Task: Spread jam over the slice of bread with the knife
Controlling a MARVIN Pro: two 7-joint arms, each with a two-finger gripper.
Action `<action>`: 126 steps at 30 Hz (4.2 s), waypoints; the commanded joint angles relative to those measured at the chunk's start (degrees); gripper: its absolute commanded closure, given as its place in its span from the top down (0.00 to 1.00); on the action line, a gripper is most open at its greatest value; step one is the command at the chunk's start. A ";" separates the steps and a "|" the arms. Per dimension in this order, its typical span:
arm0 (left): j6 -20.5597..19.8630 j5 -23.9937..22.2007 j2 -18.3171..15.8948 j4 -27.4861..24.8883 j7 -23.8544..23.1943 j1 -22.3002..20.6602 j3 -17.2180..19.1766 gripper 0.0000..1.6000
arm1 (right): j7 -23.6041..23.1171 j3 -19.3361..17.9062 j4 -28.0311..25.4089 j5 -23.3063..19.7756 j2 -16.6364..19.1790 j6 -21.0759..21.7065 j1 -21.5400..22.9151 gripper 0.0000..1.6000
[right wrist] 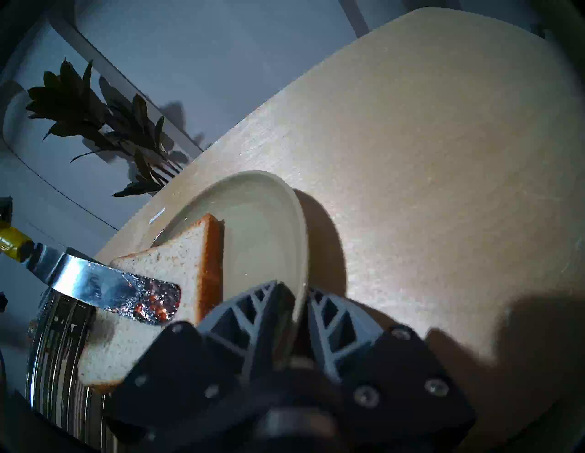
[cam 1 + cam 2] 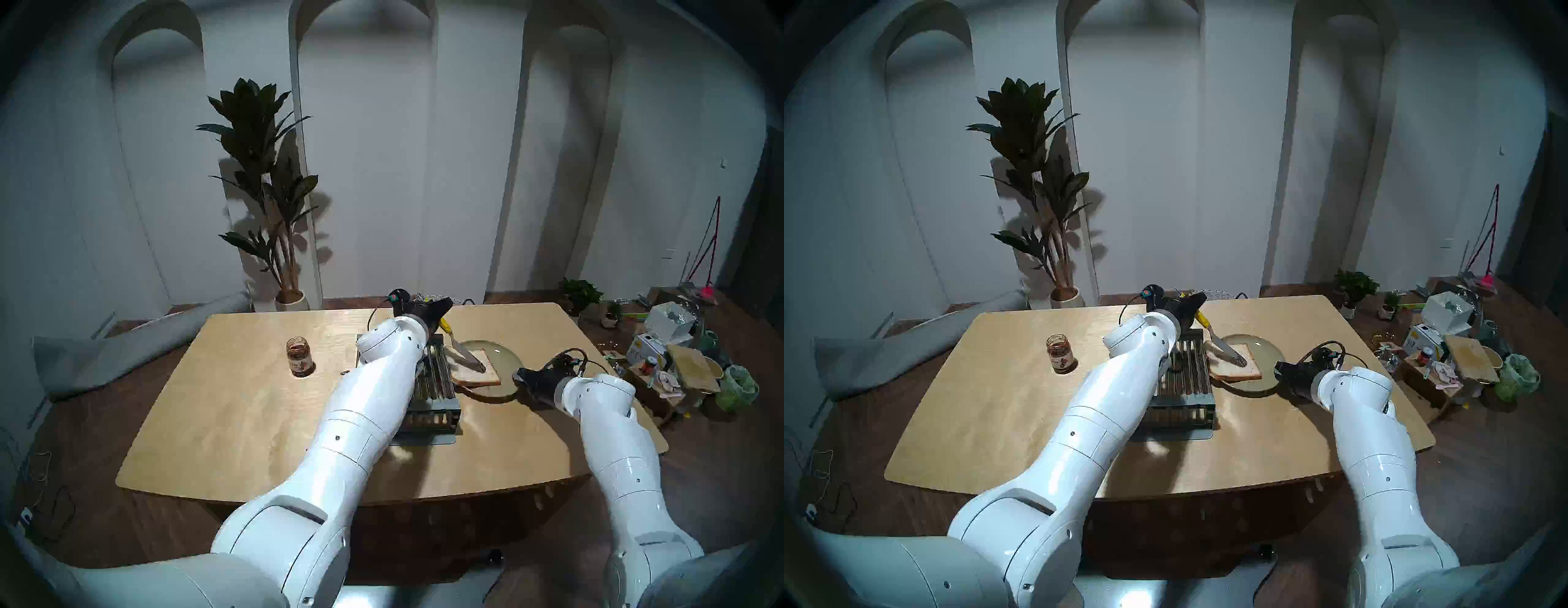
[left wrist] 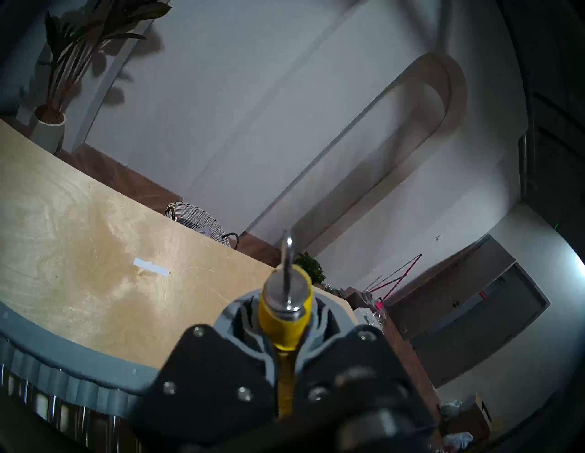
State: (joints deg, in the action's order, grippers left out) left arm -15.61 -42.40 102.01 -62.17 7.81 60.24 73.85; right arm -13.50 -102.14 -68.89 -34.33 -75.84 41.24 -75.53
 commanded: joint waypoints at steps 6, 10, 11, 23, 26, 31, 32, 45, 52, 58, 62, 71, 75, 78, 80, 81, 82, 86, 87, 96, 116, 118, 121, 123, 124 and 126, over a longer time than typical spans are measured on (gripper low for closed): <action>1.06 0.94 0.15 1.20 -0.51 -2.65 0.00 0.00 | -0.04 0.36 -0.02 -0.10 -0.83 -0.73 -1.12 0.10; 1.64 1.18 0.04 2.15 -0.58 -2.76 0.19 0.00 | -0.36 0.47 -0.24 -0.26 -0.81 -0.99 -1.48 0.04; 1.71 1.23 0.00 2.22 -0.64 -2.75 0.19 0.00 | -0.37 0.51 -0.35 -0.29 -0.81 -1.04 -1.57 0.00; 3.50 2.54 -0.80 1.42 -1.09 -1.30 -0.29 0.00 | 0.01 0.51 -2.61 -0.50 -0.95 -1.13 -2.66 0.00; 3.61 2.52 -0.94 1.07 -1.27 -1.10 -0.22 0.00 | 0.29 0.38 -2.79 -0.47 -1.02 -1.23 -2.77 0.00; 3.75 2.60 -1.02 0.73 -1.30 -0.90 -0.18 0.00 | 0.64 0.38 -2.11 -0.27 -1.02 -1.94 -2.54 0.00; 3.89 2.37 -1.00 0.70 -1.67 -0.81 -0.05 0.00 | 0.72 0.31 -2.16 -0.29 -1.00 -1.97 -2.64 0.00; 4.41 1.68 -0.19 1.52 -3.28 -0.70 -0.09 0.00 | 1.45 -1.49 -2.92 -0.71 -0.10 -2.44 -4.47 0.00; 5.31 1.22 0.17 3.50 -4.12 -1.69 -0.11 0.00 | 1.76 -2.70 -2.53 -0.98 0.35 -2.46 -4.62 0.00; 5.86 0.97 0.51 5.18 -4.39 -2.55 -0.23 0.00 | 1.57 -3.28 -1.94 -1.16 0.83 -2.54 -4.37 0.00; 6.49 0.66 0.80 7.20 -4.49 -3.35 -0.21 0.00 | 1.41 -3.69 -1.27 -1.17 1.18 -2.69 -4.15 0.00; 7.42 1.21 0.65 8.44 -4.27 -4.14 -0.68 0.00 | 1.34 -4.42 -0.57 -1.25 1.33 -2.75 -3.86 0.00; 7.66 1.33 0.51 9.01 -4.36 -4.38 -0.61 0.00 | 1.32 -4.72 -0.71 -1.33 1.30 -2.66 -3.95 0.00; 7.95 1.52 0.41 9.44 -4.37 -4.44 -0.62 0.00 | 1.32 -5.05 -1.07 -1.49 1.17 -2.55 -4.13 0.00; 8.07 1.88 0.26 9.31 -4.02 -4.38 -0.75 0.00 | 1.34 -5.22 -1.34 -1.56 1.10 -2.47 -4.22 0.00; 8.14 1.99 0.16 9.21 -4.06 -4.33 -0.78 0.00 | 1.31 -5.30 -1.41 -1.57 1.06 -2.48 -4.24 0.00; 8.05 2.13 0.07 9.09 -3.95 -4.31 -0.83 0.00 | 1.31 -5.33 -1.46 -1.56 1.03 -2.47 -4.25 0.00; 8.09 2.41 -0.30 8.67 -3.91 -4.11 -0.86 0.00 | 1.34 -5.55 -1.62 -1.65 0.87 -2.44 -4.27 0.00; 8.12 2.52 -0.50 8.34 -3.79 -3.90 -0.78 0.00 | 1.45 -5.84 -1.73 -1.84 0.64 -2.30 -4.29 0.00; 7.64 2.74 -1.22 6.56 -3.55 -2.70 -0.77 0.00 | 1.38 -6.09 -2.47 -1.65 0.38 -1.96 -4.75 0.00; 4.15 6.30 -4.58 -3.09 -0.04 -0.32 -3.95 0.00 | 1.15 -6.10 -2.97 -1.41 -1.00 -1.83 -4.82 0.00; 3.57 6.65 -5.03 -3.94 0.30 -0.40 -4.25 0.00 | 1.02 -5.87 -2.87 -1.40 -1.11 -1.85 -4.67 0.00; 2.99 6.76 -5.51 -5.24 0.92 -0.24 -4.25 0.00 | 0.91 -5.52 -2.73 -1.43 -1.26 -1.89 -4.46 0.00; 2.59 6.55 -5.71 -6.25 1.03 0.05 -4.16 0.00 | 0.84 -5.25 -2.65 -1.37 -1.33 -1.91 -4.35 0.00; 2.44 6.61 -5.84 -6.79 1.11 0.19 -4.23 0.00 | 0.75 -5.12 -2.59 -1.35 -1.31 -1.95 -4.31 0.00; 2.15 6.71 -5.98 -7.54 1.45 0.37 -4.35 0.00 | 0.65 -4.99 -2.47 -1.33 -1.29 -2.01 -4.23 0.00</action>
State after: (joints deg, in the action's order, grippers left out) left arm -13.19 -36.22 96.78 -65.43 9.05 61.11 69.50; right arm -12.49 -107.92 -72.02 -35.76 -76.57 39.28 -79.52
